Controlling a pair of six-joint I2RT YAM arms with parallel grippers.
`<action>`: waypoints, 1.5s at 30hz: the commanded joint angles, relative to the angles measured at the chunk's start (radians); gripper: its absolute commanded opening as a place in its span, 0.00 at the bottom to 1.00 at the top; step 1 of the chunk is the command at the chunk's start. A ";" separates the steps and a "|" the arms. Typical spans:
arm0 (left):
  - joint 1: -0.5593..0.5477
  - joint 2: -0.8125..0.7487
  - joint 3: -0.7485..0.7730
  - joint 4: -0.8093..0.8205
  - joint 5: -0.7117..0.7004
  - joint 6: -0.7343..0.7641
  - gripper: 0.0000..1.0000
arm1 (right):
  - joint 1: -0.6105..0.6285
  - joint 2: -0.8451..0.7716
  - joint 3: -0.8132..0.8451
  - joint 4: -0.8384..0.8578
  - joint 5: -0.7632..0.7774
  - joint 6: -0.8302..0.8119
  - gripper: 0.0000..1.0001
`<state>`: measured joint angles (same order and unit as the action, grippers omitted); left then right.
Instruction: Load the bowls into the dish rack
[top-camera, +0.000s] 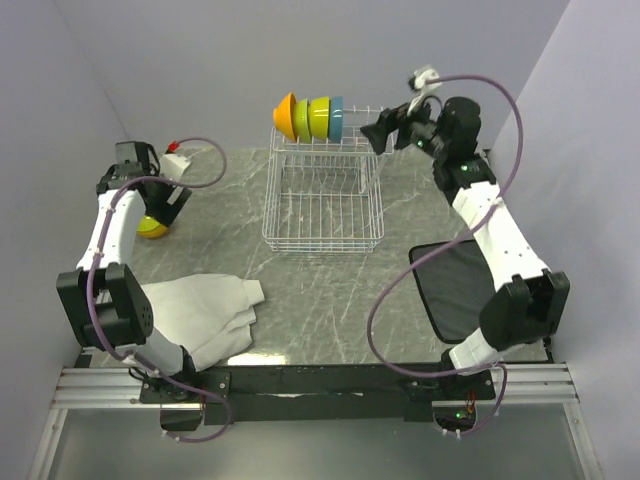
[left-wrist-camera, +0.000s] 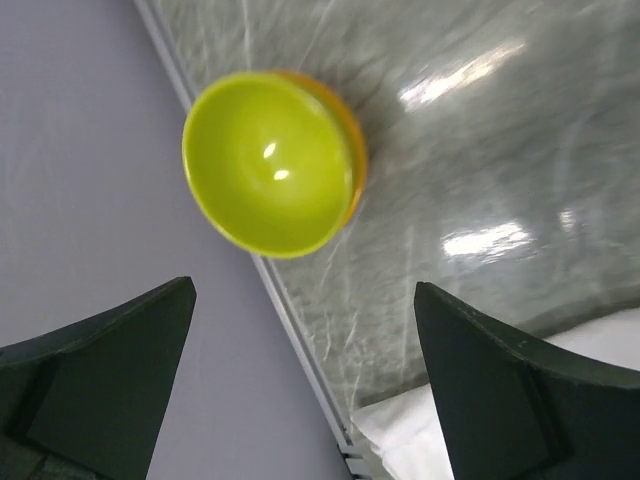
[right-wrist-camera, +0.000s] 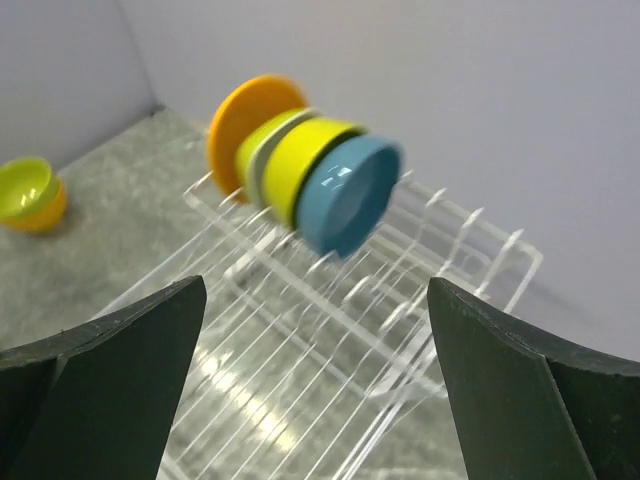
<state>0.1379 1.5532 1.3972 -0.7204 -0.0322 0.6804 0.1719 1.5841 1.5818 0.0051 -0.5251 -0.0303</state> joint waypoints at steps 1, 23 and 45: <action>0.066 0.039 -0.030 0.050 -0.020 0.054 0.99 | 0.061 -0.088 -0.103 -0.028 0.093 -0.083 1.00; 0.097 0.366 0.080 0.147 -0.069 0.113 0.65 | 0.080 -0.027 -0.075 -0.159 0.033 -0.135 1.00; -0.026 0.088 -0.168 0.024 0.182 0.107 0.10 | 0.084 -0.055 -0.109 -0.155 0.043 -0.097 1.00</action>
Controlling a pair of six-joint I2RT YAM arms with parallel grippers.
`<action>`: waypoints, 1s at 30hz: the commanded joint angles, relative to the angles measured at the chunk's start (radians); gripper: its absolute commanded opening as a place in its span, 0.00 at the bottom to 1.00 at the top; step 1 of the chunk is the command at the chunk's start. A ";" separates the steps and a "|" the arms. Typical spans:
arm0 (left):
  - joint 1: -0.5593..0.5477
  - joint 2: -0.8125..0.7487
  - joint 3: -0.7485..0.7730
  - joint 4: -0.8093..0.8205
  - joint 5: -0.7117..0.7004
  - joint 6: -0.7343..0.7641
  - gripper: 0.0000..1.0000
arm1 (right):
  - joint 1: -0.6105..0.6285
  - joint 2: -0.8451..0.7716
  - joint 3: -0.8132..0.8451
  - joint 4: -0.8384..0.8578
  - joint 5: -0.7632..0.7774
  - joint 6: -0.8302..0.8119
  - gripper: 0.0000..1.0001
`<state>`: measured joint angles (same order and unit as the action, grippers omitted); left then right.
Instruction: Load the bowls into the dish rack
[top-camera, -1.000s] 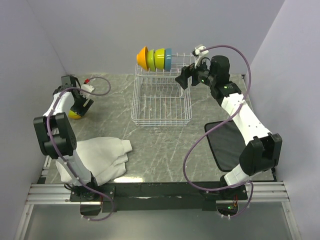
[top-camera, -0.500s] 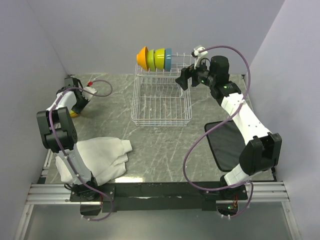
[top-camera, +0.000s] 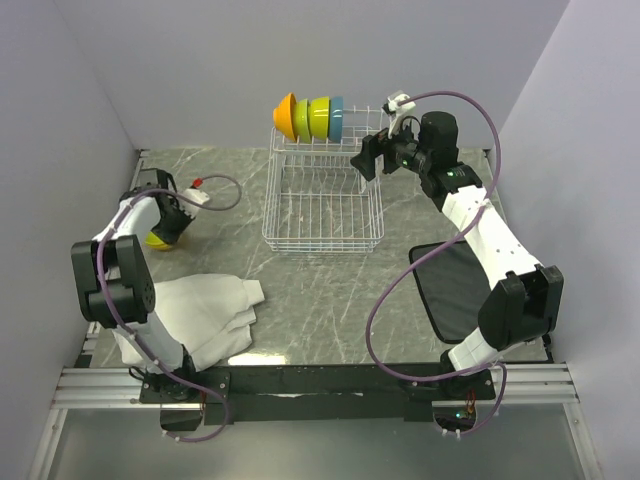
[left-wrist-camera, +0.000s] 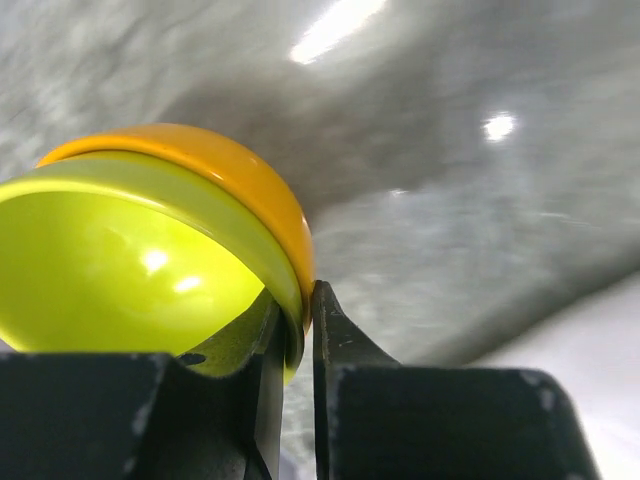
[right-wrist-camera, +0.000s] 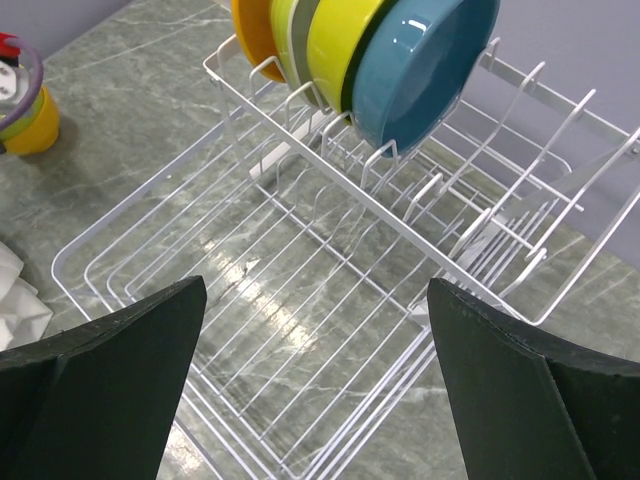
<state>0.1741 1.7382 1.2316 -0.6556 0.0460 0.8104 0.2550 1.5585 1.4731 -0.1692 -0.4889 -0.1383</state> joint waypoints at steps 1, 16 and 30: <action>-0.080 -0.104 -0.004 -0.051 0.118 -0.042 0.10 | 0.003 -0.034 -0.005 0.017 0.010 0.009 1.00; -0.432 -0.370 -0.018 -0.119 0.173 -0.200 0.07 | -0.013 -0.150 -0.117 -0.013 0.041 0.000 1.00; -0.817 -0.487 0.060 -0.268 0.273 -0.184 0.06 | -0.112 -0.207 -0.184 -0.118 0.105 0.054 1.00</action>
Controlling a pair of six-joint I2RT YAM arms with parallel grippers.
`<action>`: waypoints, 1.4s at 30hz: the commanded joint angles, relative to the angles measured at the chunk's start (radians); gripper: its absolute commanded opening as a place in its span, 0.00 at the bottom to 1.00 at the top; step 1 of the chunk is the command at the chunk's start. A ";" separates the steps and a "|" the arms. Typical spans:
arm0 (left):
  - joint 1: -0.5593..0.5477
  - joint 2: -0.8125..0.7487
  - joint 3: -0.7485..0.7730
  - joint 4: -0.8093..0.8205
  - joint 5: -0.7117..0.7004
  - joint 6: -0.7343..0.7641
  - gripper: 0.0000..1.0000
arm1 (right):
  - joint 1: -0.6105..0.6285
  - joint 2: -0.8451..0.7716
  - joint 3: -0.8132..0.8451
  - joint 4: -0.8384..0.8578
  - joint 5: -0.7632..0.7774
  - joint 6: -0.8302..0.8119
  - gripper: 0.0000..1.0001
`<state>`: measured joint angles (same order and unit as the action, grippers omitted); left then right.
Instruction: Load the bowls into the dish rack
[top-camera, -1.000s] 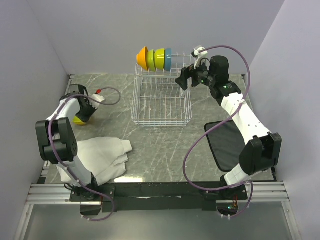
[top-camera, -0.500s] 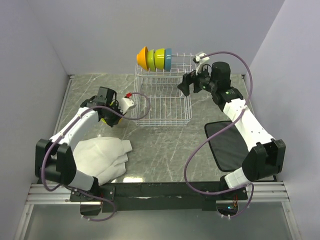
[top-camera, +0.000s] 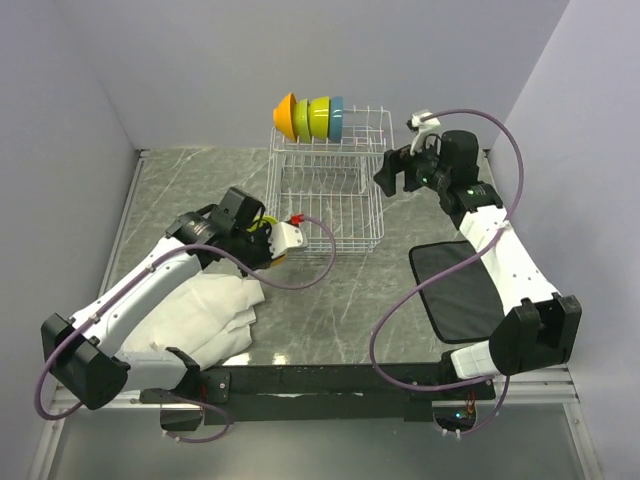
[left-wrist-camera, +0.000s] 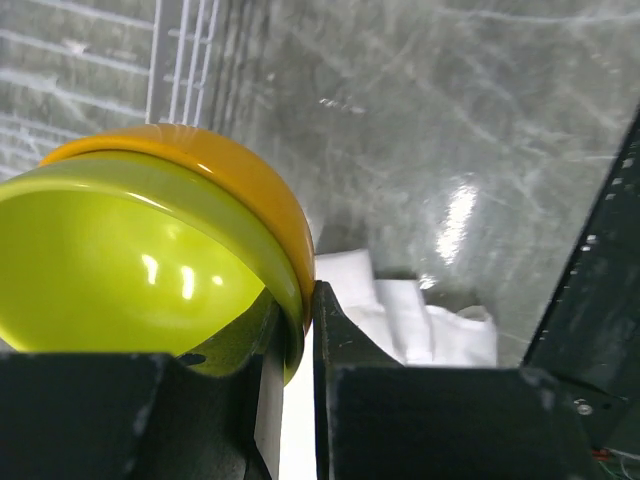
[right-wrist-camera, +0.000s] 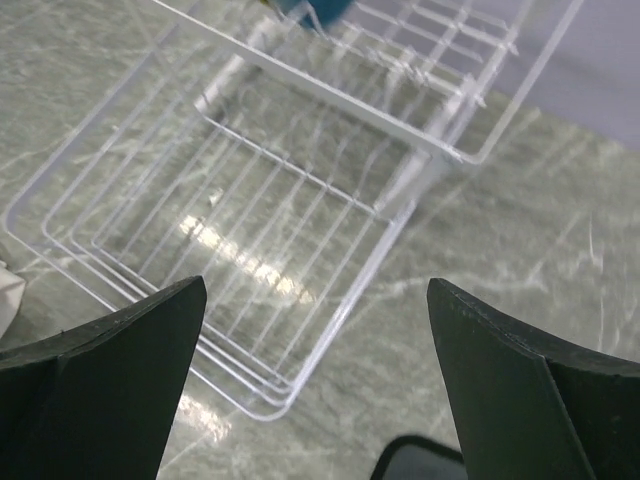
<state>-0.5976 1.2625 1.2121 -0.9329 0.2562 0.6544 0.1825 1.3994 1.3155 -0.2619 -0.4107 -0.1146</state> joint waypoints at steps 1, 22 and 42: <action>-0.065 0.004 0.081 0.017 0.066 -0.030 0.06 | -0.049 -0.051 -0.036 -0.028 0.027 0.033 1.00; -0.427 0.377 0.121 0.095 -0.009 -0.012 0.06 | -0.178 -0.305 -0.231 -0.149 -0.066 -0.240 1.00; -0.502 0.505 0.196 0.118 0.003 -0.095 0.52 | -0.225 -0.318 -0.237 -0.206 -0.125 -0.361 1.00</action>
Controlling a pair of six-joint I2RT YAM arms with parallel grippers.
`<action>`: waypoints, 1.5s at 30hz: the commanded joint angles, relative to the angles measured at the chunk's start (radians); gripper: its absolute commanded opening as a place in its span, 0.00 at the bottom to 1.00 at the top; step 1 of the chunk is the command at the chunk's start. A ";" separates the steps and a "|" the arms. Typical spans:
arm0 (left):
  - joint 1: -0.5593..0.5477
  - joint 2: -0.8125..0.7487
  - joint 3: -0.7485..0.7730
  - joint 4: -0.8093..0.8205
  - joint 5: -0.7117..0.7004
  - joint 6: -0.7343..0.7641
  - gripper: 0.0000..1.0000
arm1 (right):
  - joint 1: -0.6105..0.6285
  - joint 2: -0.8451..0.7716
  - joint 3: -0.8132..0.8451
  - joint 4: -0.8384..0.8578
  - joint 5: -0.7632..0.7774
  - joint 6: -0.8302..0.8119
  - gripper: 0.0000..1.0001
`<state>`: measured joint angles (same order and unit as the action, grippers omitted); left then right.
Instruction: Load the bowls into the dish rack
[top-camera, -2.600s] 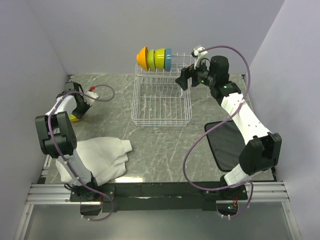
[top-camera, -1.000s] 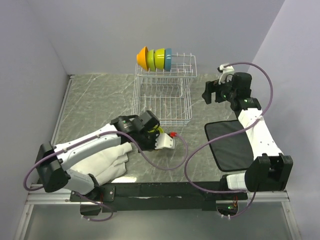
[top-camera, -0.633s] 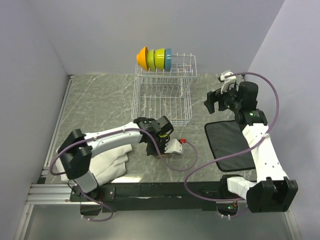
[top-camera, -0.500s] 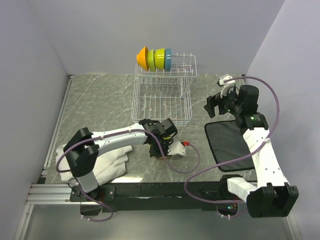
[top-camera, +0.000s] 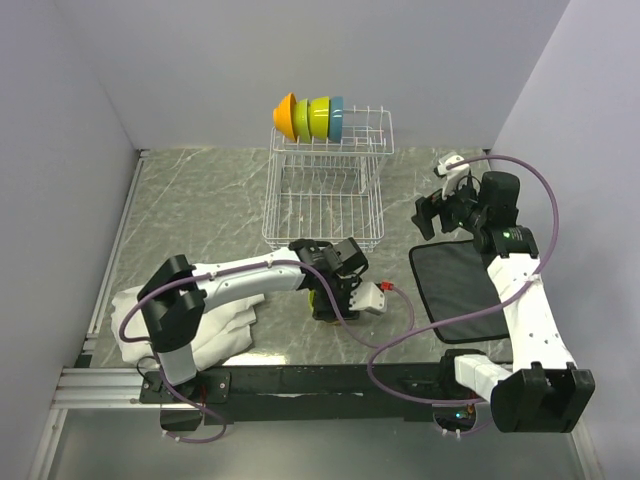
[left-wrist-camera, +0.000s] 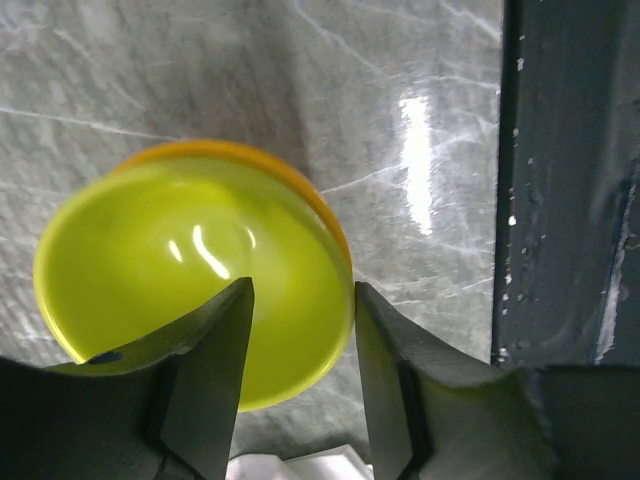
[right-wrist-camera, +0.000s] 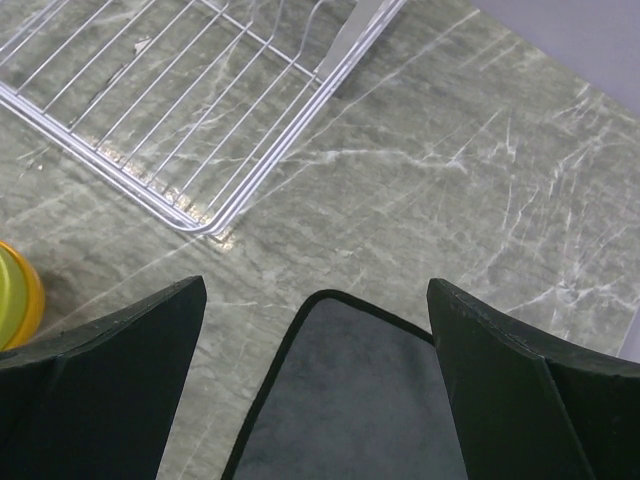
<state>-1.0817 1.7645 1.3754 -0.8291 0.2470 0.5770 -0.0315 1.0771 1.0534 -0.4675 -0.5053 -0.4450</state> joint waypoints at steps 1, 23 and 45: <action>-0.021 0.003 0.036 0.012 0.012 -0.016 0.53 | -0.013 0.006 0.029 -0.006 -0.033 -0.038 1.00; 0.609 -0.595 -0.128 0.074 -0.065 -0.242 0.73 | 0.376 0.040 0.082 -0.424 -0.090 -0.489 0.98; 1.164 -0.803 -0.328 0.166 0.190 -0.496 1.00 | 0.893 0.251 -0.020 -0.402 0.093 -0.767 0.58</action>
<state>0.0666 0.9779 1.0626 -0.7002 0.3904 0.1097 0.8326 1.3106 1.0031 -0.8539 -0.4450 -1.1385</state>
